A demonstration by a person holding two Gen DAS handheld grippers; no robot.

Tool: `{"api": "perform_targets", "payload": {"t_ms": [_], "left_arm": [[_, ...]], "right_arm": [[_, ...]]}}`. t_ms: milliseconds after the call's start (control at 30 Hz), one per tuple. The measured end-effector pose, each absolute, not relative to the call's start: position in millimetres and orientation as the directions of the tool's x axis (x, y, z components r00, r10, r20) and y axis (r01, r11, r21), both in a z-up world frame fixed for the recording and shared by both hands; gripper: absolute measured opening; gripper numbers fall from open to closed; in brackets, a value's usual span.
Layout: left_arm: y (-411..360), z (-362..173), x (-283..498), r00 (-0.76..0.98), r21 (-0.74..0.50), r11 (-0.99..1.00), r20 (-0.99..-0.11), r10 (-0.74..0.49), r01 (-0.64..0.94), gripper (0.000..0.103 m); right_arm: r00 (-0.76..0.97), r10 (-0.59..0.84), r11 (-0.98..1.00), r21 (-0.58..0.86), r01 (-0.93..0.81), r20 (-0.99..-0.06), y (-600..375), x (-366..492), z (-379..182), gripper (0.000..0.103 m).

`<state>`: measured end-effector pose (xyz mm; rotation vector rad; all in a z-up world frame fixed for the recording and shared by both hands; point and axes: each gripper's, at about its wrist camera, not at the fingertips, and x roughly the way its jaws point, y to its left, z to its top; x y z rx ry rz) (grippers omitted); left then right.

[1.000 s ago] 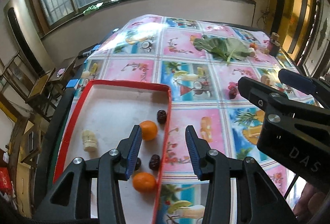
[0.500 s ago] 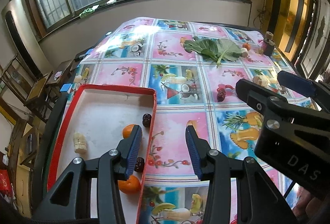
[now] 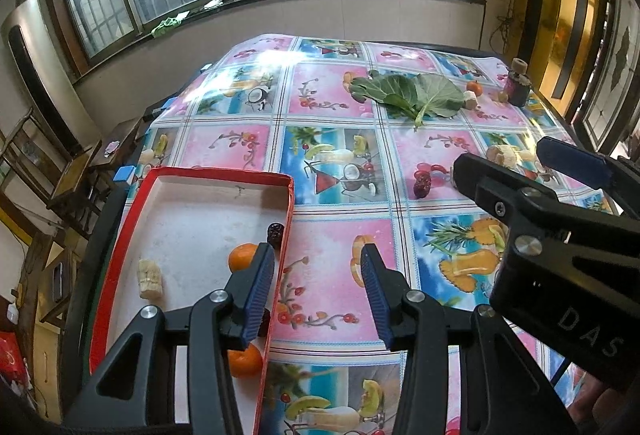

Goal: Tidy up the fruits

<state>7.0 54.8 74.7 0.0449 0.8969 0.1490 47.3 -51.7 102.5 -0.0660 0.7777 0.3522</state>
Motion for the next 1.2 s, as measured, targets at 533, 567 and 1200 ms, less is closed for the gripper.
{"api": "perform_targets", "payload": {"t_ms": [533,567,1200], "left_arm": [[53,78,9,0.62,0.11,0.988,-0.769,0.155,-0.11,0.046],[53,78,10,0.621,0.109,0.988,-0.768,0.155,-0.112,0.046],[49,77,12,0.622,0.124,0.987,-0.766,0.163,-0.105,0.046]], "right_arm": [[0.667,0.282,0.941,0.064,-0.332,-0.69,-56,47,105,0.08],[0.666,0.283,0.941,0.065,-0.333,-0.69,-56,47,105,0.081],[0.659,0.297,0.942,0.102,-0.318,-0.691,-66,50,106,0.081]]}}
